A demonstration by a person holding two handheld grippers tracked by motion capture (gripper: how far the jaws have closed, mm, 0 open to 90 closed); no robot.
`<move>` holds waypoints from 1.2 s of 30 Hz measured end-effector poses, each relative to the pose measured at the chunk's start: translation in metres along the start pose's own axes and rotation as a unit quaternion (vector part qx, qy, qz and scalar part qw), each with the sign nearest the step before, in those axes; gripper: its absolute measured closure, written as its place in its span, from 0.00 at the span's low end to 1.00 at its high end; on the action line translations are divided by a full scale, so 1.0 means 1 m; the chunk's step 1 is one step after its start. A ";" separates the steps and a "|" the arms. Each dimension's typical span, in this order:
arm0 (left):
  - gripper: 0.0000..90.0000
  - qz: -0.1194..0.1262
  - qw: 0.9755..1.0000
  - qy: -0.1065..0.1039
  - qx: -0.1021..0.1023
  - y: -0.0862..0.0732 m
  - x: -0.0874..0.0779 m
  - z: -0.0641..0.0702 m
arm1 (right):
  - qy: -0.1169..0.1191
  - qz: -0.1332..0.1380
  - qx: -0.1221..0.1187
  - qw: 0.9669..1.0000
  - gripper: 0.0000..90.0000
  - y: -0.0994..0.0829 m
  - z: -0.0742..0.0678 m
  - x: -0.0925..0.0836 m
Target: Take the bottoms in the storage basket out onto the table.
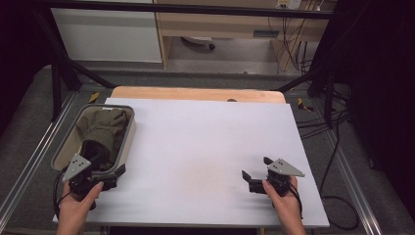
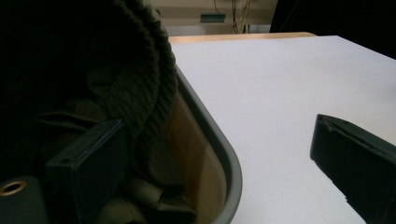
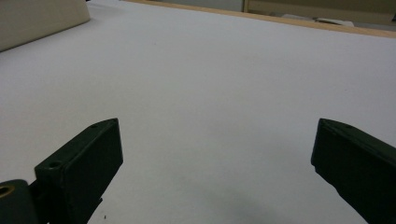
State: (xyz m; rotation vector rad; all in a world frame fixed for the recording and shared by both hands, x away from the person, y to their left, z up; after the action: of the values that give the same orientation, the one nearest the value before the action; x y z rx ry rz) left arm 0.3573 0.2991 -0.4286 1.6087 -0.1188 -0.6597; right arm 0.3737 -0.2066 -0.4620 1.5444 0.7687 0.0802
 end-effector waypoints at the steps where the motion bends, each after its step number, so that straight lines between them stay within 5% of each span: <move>1: 0.05 0.001 1.000 -0.001 -0.001 0.000 0.000 0.000 | 0.000 0.000 0.000 1.000 0.03 0.000 0.000 0.000; 13: 0.07 -0.001 1.000 -0.010 0.007 0.003 -0.007 0.001 | -0.006 -0.008 -0.001 1.000 0.03 -0.001 -0.001 0.001; 15: 0.07 0.000 1.000 -0.016 -0.005 0.003 -0.010 0.003 | -0.007 -0.010 0.002 1.000 0.03 -0.001 -0.001 0.001; 24: 0.09 0.014 1.000 -0.005 0.003 0.021 -0.023 0.026 | -0.002 -0.014 -0.010 1.000 0.03 0.000 -0.005 0.000; 36: 0.09 0.028 1.000 0.004 0.007 0.031 -0.030 0.032 | 0.002 -0.020 -0.018 1.000 0.03 0.000 -0.009 0.002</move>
State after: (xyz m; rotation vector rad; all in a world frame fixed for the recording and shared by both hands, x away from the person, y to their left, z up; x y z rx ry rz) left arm 0.3269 0.2795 -0.3897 1.6144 -0.1628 -0.6105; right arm 0.3711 -0.1978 -0.4618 1.4944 0.7982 0.0674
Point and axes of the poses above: each handheld gripper's, and its own axes: x roughly forward along the jaws, y roughly out of its top, z roughly to its right, the point moved 4 cm from there along x, roughly forward along the jaws, and after that the axes turned 6 degrees about x, right-handed, at the moved point
